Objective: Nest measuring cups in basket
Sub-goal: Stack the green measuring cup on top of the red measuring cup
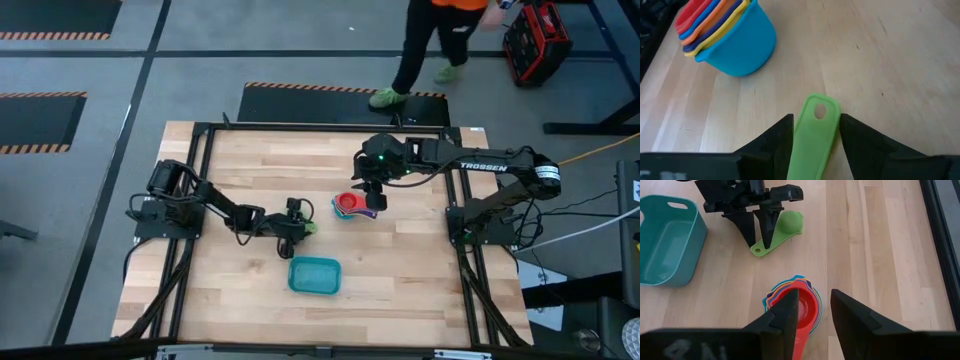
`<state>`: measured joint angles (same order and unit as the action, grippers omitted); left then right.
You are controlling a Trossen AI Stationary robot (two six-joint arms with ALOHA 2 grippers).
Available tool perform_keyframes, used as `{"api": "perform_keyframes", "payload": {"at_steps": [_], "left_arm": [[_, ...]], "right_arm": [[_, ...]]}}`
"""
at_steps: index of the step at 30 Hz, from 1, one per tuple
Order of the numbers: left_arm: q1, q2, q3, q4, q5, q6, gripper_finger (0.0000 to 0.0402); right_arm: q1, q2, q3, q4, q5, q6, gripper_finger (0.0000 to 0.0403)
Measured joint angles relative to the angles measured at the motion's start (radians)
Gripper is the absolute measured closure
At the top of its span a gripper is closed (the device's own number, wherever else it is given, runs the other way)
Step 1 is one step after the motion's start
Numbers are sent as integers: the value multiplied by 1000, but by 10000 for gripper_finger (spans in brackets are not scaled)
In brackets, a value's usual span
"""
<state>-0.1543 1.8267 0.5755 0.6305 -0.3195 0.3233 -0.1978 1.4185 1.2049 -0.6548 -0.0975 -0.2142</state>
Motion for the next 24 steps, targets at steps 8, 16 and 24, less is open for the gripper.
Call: {"api": "perform_keyframes", "payload": {"at_steps": [8, 16, 24], "left_arm": [[0, 0, 0, -4, 0, 1, 285], [0, 0, -1, -2, 49, 3, 336], [0, 0, -2, 14, 55, 8, 393]], "right_arm": [[0, 0, 0, 0, 0, 0, 283], [0, 0, 0, 0, 0, 0, 283], [0, 0, 0, 0, 0, 0, 283]]}}
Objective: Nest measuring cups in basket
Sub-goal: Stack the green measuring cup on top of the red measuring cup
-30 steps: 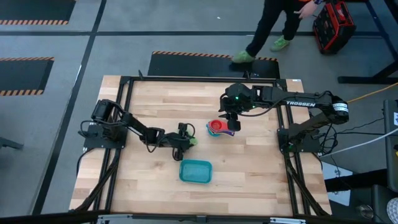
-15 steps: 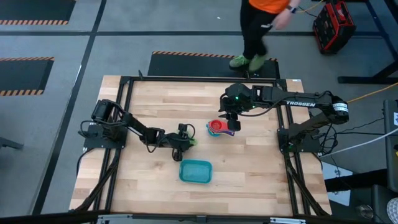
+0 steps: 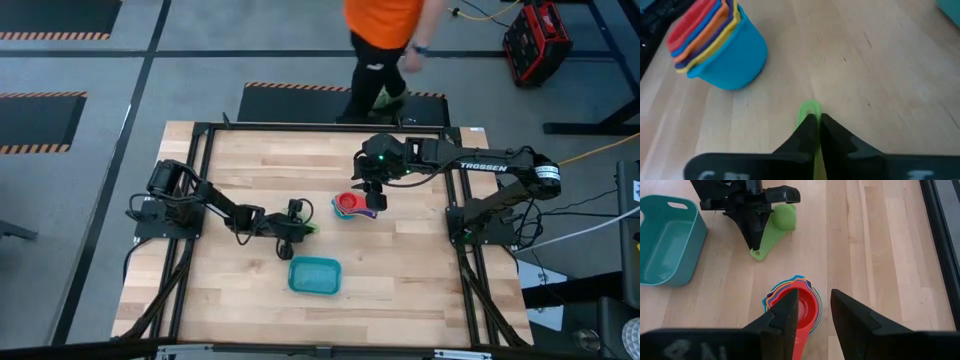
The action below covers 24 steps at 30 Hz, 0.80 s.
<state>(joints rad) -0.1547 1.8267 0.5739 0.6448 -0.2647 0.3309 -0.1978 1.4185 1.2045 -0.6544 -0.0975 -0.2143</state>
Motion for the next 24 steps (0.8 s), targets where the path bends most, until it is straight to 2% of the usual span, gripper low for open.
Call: {"api": "perform_keyframes", "payload": {"at_steps": [7, 13, 21, 24], "left_arm": [[0, 0, 0, 10, 1, -3, 396], [-3, 2, -2, 97, -3, -15, 398], [0, -31, -2, 132, -3, -129, 400], [0, -57, -2, 128, -3, -146, 400]], "right_arm": [[0, 0, 0, 0, 0, 0, 283], [0, 0, 0, 0, 0, 0, 283], [0, 0, 0, 0, -2, 0, 283], [0, 0, 0, 0, -34, 0, 283]]}}
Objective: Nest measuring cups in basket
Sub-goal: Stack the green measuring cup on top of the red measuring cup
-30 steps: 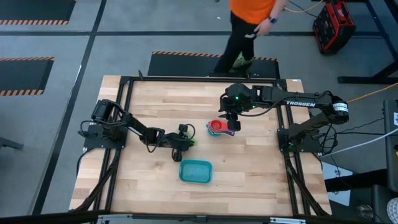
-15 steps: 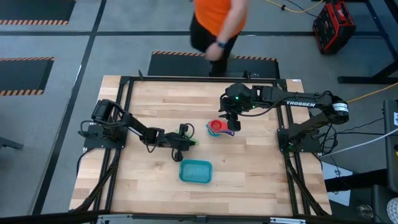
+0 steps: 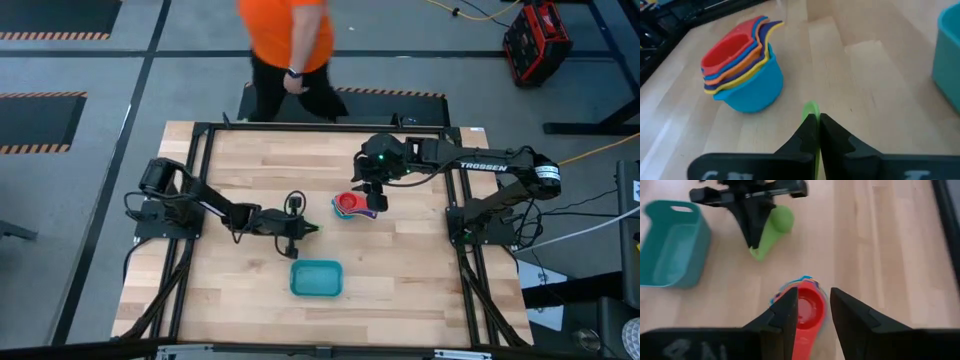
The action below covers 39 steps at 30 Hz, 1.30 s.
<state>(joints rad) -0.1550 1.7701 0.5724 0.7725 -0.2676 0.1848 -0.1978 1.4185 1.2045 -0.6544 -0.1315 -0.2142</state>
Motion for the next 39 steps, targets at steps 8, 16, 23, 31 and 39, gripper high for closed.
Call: {"api": "perform_keyframes", "payload": {"at_steps": [8, 16, 23, 31, 39], "left_arm": [[19, -100, 0, 5, 2, -34, 401], [69, -175, 1, 14, 26, -99, 401], [96, -201, 1, 76, 27, -97, 401], [99, -202, 1, 167, 30, -98, 401], [94, -202, 1, 236, 80, -103, 401]], "right_arm": [[1, 0, 0, 20, -149, 8, 283], [58, 0, -1, 166, -178, 74, 283], [119, 0, -1, 251, -177, 73, 283], [138, 0, 0, 254, -177, 71, 283], [139, 4, 0, 255, -116, 71, 283]]}}
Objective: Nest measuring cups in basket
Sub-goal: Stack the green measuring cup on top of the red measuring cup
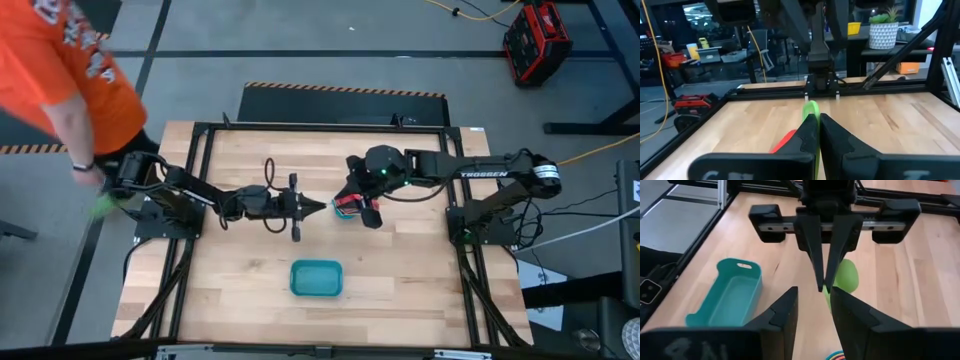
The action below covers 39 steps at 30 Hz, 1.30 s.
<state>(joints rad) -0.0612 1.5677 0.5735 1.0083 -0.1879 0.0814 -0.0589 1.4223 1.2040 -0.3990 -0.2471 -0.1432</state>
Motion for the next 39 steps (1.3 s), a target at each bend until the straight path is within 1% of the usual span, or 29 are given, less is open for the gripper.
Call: {"api": "perform_keyframes", "payload": {"at_steps": [7, 13, 22, 26, 29, 37, 39], "left_arm": [[0, 0, 0, 8, 0, 0, 400], [0, 0, 0, 8, 2, -1, 401], [0, 0, 0, 9, 0, -1, 400], [0, 0, 0, 8, -1, -1, 400], [0, 0, 0, 8, -1, -1, 400], [0, 0, 0, 4, -3, -1, 400], [0, 0, 0, 4, -3, -1, 396]], "right_arm": [[0, 64, 0, 24, 3, 0, 283], [0, 118, 0, 50, 6, -52, 283], [-1, 128, 0, 70, 7, -75, 283], [0, 134, 0, 69, 60, -75, 285], [0, 136, 0, 66, 68, -76, 299], [0, 139, 0, 61, 68, -76, 379], [0, 139, 0, 61, 70, -77, 391]]}}
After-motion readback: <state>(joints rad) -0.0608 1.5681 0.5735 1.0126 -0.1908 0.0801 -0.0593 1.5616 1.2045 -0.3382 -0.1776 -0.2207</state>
